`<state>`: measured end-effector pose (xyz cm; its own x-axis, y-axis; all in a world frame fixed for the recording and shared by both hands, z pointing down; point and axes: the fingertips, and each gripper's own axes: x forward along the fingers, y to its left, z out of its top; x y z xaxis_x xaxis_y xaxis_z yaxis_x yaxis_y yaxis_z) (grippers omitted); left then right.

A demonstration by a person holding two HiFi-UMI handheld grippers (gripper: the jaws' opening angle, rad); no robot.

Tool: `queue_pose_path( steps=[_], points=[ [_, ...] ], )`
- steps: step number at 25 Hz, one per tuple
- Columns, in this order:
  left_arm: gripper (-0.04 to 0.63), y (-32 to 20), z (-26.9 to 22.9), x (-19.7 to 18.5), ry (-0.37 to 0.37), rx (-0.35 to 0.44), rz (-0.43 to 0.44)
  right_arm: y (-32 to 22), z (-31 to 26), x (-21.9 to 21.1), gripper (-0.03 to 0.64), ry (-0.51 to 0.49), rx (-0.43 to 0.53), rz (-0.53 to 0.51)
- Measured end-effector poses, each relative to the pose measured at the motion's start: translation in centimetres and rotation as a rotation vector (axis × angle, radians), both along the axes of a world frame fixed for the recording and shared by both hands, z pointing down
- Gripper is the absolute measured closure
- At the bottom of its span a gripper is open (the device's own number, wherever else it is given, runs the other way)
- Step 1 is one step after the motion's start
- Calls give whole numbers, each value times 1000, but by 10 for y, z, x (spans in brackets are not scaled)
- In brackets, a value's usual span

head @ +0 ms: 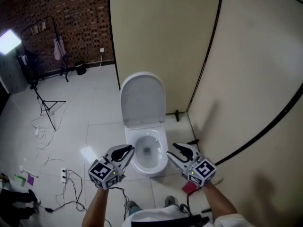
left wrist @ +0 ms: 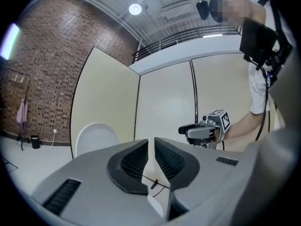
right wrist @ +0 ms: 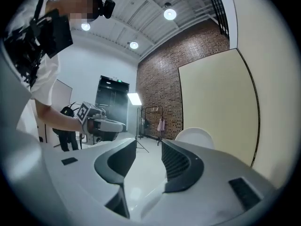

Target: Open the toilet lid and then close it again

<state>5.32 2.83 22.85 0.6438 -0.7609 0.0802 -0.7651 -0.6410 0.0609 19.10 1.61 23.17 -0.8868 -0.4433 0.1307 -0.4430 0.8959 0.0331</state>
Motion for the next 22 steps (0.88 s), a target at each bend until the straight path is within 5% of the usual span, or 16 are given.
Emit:
queue_pose_path(
  steps=[6,16,22],
  points=[
    [560,46,50,24,63,-53,1,38,60,6,453,61,-71,25],
    [560,55,42,27,67,-21,-1,42,51,7,453,38,-67,43],
    [563,49,51,32,27,-80,-10,40,53,3,453,52,-59,23]
  ],
)
